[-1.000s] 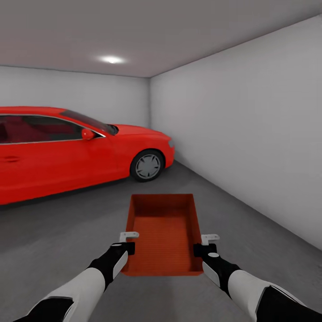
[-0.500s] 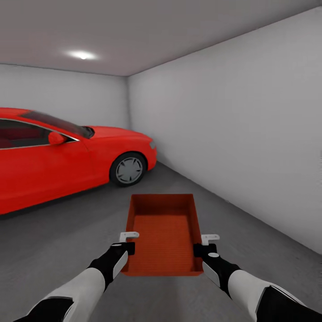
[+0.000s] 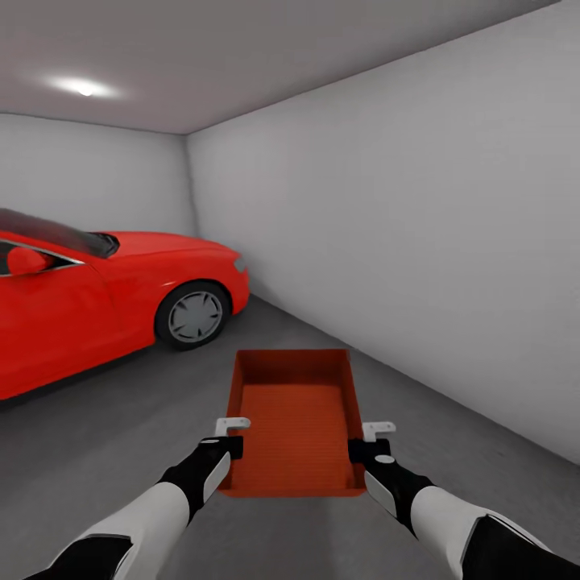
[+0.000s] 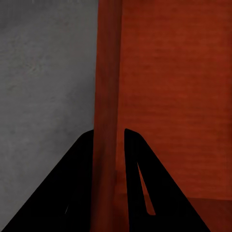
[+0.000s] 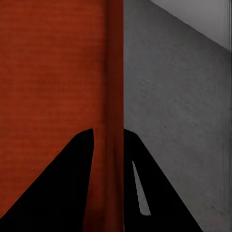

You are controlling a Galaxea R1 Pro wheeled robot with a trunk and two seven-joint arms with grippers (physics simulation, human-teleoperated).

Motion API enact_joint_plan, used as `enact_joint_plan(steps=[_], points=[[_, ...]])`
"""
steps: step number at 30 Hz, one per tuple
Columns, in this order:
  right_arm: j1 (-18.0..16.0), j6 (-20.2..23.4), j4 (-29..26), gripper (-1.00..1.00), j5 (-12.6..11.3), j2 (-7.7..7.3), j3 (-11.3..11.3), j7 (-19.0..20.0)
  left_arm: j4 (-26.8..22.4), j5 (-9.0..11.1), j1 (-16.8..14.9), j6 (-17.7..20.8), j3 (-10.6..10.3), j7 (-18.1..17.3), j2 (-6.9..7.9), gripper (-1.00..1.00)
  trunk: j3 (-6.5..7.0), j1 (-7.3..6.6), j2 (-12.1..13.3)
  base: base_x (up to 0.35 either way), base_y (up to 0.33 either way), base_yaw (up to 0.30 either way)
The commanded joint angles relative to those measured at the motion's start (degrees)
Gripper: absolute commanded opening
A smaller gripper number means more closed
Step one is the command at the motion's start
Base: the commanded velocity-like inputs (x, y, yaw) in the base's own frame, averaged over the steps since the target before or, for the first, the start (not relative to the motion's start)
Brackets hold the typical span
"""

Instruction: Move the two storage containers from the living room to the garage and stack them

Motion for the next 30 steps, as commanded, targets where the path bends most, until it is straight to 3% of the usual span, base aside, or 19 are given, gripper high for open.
enact_joint_plan(steps=[1,30], points=[[-0.07,-0.25,2.67,-1.0,-0.87,-0.25,-0.08,-0.29,-0.25,-1.01,-0.01,0.47,-0.68,0.44,2.06,-1.0,-0.11,0.06,-0.1,0.32,0.0,-0.265],[-0.08,-0.25,2.66,-1.0,-0.87,-0.2,-0.08,-0.29,-0.25,-1.01,-0.01,0.44,-0.68,0.43,2.15,-1.0,-0.11,0.06,-0.1,0.32,0.0,-0.265]])
